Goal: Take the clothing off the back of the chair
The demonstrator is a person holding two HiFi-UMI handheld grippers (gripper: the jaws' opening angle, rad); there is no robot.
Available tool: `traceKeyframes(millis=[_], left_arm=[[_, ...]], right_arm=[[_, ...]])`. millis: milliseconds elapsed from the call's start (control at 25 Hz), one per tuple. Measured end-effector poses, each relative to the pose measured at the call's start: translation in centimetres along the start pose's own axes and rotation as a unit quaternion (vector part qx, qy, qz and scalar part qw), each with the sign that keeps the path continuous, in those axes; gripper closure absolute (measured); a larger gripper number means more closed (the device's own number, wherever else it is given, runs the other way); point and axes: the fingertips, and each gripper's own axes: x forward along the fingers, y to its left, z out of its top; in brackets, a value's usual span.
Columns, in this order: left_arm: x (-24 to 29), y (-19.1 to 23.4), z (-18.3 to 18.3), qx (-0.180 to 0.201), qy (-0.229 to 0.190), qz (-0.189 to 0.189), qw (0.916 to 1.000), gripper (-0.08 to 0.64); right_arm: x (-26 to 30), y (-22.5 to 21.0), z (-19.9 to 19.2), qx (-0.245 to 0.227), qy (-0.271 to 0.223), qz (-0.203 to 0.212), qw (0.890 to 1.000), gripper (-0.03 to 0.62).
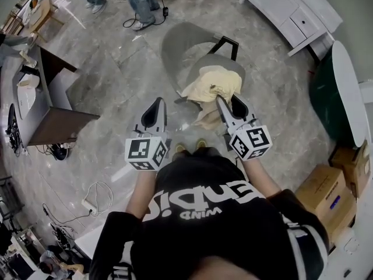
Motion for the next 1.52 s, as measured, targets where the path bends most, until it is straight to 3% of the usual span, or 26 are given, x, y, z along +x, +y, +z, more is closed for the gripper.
traceKeyframes(millis=[240,1520], left_arm=[[-0.6,-0.2,-0.9,0.001,0.006,0.005,1.0000,0.545],[-1.5,-0.8,-1.1,-0.006,0.004,0.012,0.9999,0.545]], right_arm=[[-0.9,0.7,-1.7,0.001,0.002,0.012,1.000,0.453],[-1.3,1.1,-1.7,-0.001,0.006,0.022,1.000,0.453]])
